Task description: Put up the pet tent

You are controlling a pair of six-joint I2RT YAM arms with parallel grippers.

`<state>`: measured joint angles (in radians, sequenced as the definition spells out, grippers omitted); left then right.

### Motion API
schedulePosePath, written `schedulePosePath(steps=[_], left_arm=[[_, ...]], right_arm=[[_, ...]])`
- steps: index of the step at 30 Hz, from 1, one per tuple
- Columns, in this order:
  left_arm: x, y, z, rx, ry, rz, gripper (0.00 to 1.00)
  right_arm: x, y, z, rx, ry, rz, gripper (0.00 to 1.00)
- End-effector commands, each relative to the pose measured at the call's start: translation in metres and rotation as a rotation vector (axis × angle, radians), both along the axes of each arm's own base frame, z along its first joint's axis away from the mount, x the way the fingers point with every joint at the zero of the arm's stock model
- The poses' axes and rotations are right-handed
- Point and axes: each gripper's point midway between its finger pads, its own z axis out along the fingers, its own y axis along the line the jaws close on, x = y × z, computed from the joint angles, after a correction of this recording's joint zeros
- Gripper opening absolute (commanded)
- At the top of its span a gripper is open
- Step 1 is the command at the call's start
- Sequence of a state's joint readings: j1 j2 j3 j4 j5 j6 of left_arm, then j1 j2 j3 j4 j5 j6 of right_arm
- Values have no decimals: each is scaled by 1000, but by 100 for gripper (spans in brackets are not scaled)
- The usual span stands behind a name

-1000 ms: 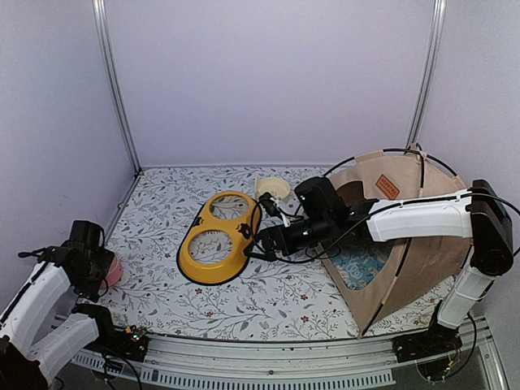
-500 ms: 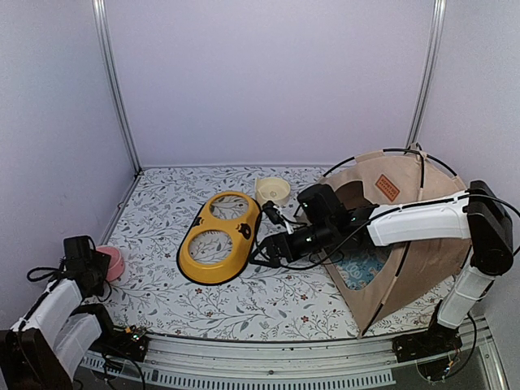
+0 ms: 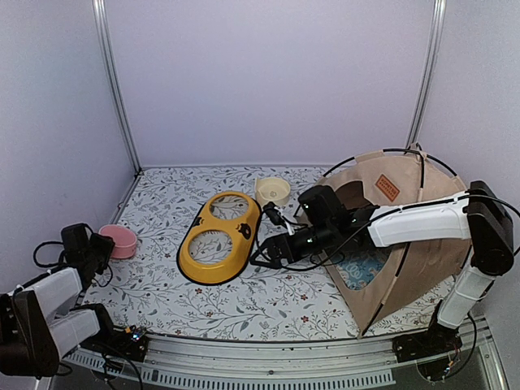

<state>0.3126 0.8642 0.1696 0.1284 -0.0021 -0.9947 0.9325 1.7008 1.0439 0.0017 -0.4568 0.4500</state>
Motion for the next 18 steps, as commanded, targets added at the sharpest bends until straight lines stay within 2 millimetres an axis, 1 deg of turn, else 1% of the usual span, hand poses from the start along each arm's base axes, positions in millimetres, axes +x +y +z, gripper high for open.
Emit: schedulePosePath(steps=[1, 5, 9, 14, 18], left_arm=[[19, -9, 22, 97, -27, -144, 15], [34, -16, 46, 160, -64, -221, 12], [49, -29, 70, 224, -98, -305, 11], [64, -46, 89, 297, -111, -387, 10], [74, -62, 104, 344, -135, -445, 9]], right_arm=[[4, -2, 15, 38, -25, -13, 99], [6, -3, 16, 36, -31, -21, 99], [11, -6, 18, 27, -43, -58, 99], [21, -12, 17, 12, -54, -108, 99], [33, -12, 11, -25, -58, -162, 99]])
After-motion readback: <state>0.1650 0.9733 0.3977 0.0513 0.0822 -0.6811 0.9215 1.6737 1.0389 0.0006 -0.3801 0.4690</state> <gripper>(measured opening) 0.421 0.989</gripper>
